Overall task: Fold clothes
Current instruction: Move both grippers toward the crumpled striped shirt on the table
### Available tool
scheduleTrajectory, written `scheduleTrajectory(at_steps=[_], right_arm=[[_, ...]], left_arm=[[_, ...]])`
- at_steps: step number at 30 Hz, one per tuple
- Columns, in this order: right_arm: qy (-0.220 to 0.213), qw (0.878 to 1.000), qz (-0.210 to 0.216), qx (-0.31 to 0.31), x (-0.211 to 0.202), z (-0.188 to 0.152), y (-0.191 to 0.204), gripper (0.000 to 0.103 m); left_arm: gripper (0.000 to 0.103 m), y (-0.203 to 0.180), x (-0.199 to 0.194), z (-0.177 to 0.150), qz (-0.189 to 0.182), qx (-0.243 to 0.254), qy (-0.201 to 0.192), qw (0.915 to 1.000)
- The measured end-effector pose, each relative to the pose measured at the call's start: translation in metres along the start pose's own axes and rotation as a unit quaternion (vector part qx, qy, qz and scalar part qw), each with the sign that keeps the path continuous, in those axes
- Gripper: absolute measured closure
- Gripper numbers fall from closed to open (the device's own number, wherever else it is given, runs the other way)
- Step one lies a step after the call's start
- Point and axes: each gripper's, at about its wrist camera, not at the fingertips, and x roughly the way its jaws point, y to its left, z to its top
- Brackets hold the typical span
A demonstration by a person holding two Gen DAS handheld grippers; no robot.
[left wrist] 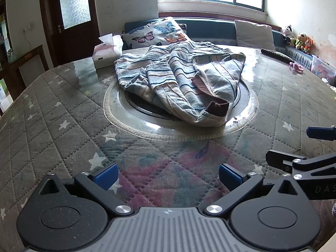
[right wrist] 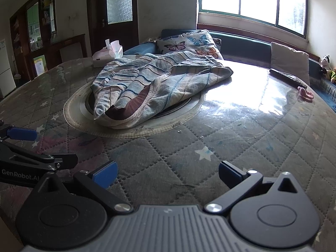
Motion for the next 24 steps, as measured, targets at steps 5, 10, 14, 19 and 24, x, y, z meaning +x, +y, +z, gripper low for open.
scheduleTrajectory(at_steps=[5, 10, 14, 19, 24], right_arm=[[0.001, 1.000, 0.001, -0.003, 0.004, 0.005, 0.000, 0.000], [0.002, 1.000, 0.002, -0.006, 0.008, 0.009, 0.000, 0.000], [0.005, 1.000, 0.004, -0.009, 0.012, 0.011, 0.000, 0.000], [0.005, 1.000, 0.006, -0.017, 0.015, 0.016, 0.000, 0.000], [0.005, 1.000, 0.012, -0.028, 0.020, 0.028, -0.002, 0.000]], left_arm=[[0.000, 0.002, 0.003, 0.004, 0.001, -0.002, 0.001, 1.0000], [0.000, 0.003, 0.007, 0.007, 0.003, -0.001, 0.003, 1.0000], [0.000, 0.005, 0.008, 0.011, 0.004, 0.001, 0.001, 1.0000], [0.000, 0.006, 0.011, 0.019, 0.003, 0.003, -0.004, 1.0000], [0.000, 0.010, 0.015, 0.030, 0.007, 0.004, -0.011, 0.9999]])
